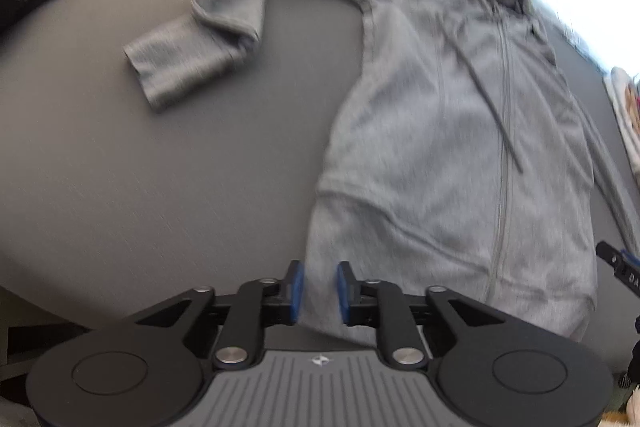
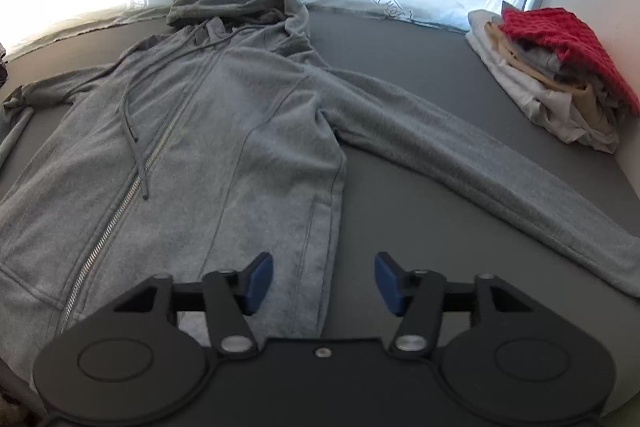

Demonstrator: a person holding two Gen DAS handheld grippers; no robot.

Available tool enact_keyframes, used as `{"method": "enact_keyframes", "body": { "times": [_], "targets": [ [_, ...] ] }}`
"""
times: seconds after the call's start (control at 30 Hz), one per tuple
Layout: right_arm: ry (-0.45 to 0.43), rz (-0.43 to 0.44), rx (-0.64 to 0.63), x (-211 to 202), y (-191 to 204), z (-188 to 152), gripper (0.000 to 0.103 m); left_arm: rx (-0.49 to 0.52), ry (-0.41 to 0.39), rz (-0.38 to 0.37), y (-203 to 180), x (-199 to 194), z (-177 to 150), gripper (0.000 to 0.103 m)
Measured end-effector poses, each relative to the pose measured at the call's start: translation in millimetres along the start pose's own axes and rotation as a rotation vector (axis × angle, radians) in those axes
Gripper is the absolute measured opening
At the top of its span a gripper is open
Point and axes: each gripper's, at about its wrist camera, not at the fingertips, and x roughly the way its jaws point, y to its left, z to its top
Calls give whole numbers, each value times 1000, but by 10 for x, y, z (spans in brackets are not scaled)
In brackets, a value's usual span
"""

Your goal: Fold clothes

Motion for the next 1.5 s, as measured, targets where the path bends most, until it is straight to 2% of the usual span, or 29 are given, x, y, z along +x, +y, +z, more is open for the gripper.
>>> {"method": "enact_keyframes", "body": {
  "times": [0.03,0.07,0.13,0.2,0.27,0.37,0.5,0.6,0.63,0.77,0.83,0.93,1.03,1.1,1.13,1.17,1.2,1.3,1.37,1.43,1.5],
  "targets": [
    [-16,4,1,5,37,36,85,-7,-31,16,34,-31,38,39],
    [-27,7,-4,25,91,73,85,-8,-56,33,68,-43,79,41],
    [-35,20,-20,100,207,141,87,-4,-90,72,131,-36,177,41],
    [-35,46,-38,215,354,191,102,-2,-107,99,203,-8,287,42],
    [-24,73,-52,356,485,220,102,-5,-127,110,301,16,408,43],
    [-4,93,-46,563,681,239,103,-20,-137,80,461,33,548,43],
    [-34,72,0,764,862,231,103,-2,-136,55,650,125,727,45],
    [-73,45,75,858,913,233,103,23,-138,-11,745,197,893,46],
    [-88,36,95,885,931,230,103,32,-136,-35,765,228,947,49],
    [-158,16,91,904,973,162,103,70,-120,-120,804,391,1159,55],
    [-172,18,95,898,959,142,103,100,-99,-119,782,515,1252,55],
    [-171,13,94,911,976,164,103,185,-56,-79,691,714,1349,55],
    [-171,12,97,915,980,167,103,261,-62,-61,603,806,1382,53],
    [-172,9,99,916,992,160,103,284,-76,-60,613,822,1405,37],
    [-172,9,100,917,990,159,103,281,-82,-55,640,821,1422,21],
    [-172,9,100,918,989,161,103,254,-83,-77,697,803,1447,14],
    [-172,9,100,919,988,161,103,212,-81,-117,772,774,1478,12],
    [-172,9,101,917,987,156,103,67,-97,-205,983,524,1583,10],
    [-172,9,102,916,985,155,103,-29,-124,-340,1082,194,1669,9],
    [-172,11,102,917,981,156,103,-88,-202,-471,1135,-206,1724,9],
    [-172,13,103,919,974,158,103,-132,-287,-568,1170,-555,1758,9]
  ]
}}
